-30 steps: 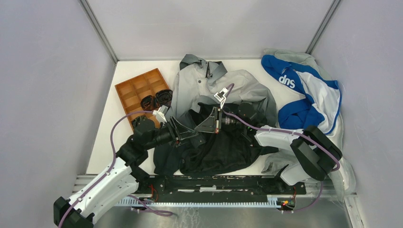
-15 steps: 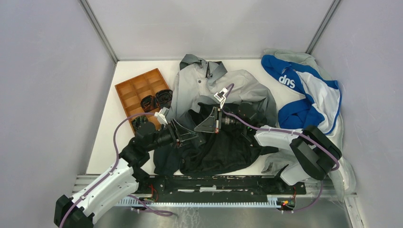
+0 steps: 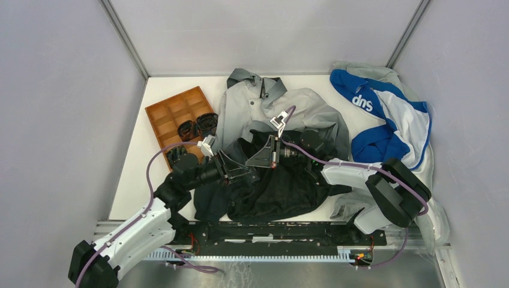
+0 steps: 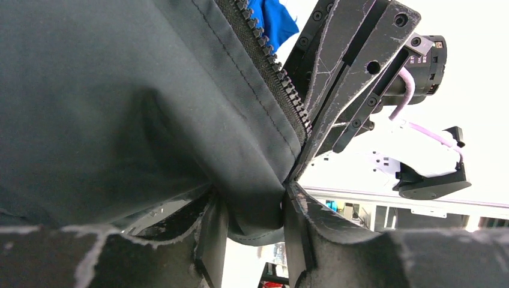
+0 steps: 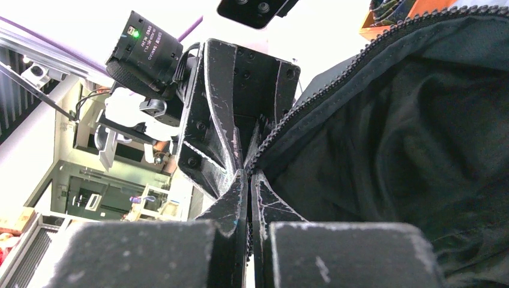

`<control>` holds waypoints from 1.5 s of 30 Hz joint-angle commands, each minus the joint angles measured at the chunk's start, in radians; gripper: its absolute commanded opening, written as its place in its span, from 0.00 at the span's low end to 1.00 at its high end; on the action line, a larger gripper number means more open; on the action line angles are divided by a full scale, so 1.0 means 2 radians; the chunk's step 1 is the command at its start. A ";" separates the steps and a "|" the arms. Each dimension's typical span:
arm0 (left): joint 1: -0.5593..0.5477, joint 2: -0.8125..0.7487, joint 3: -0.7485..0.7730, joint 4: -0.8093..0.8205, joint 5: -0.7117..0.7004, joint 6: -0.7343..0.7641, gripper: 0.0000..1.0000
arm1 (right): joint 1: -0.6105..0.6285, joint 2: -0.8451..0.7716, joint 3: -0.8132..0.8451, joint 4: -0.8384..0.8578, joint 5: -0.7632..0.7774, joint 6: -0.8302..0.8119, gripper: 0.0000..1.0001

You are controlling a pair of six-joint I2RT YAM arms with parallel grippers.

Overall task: Zip up the jacket
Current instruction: Pick up the jacket from the center of the board.

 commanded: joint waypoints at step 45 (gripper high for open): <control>0.000 -0.023 -0.062 0.181 -0.051 0.281 0.02 | -0.036 -0.113 0.164 -0.499 -0.155 -0.745 0.38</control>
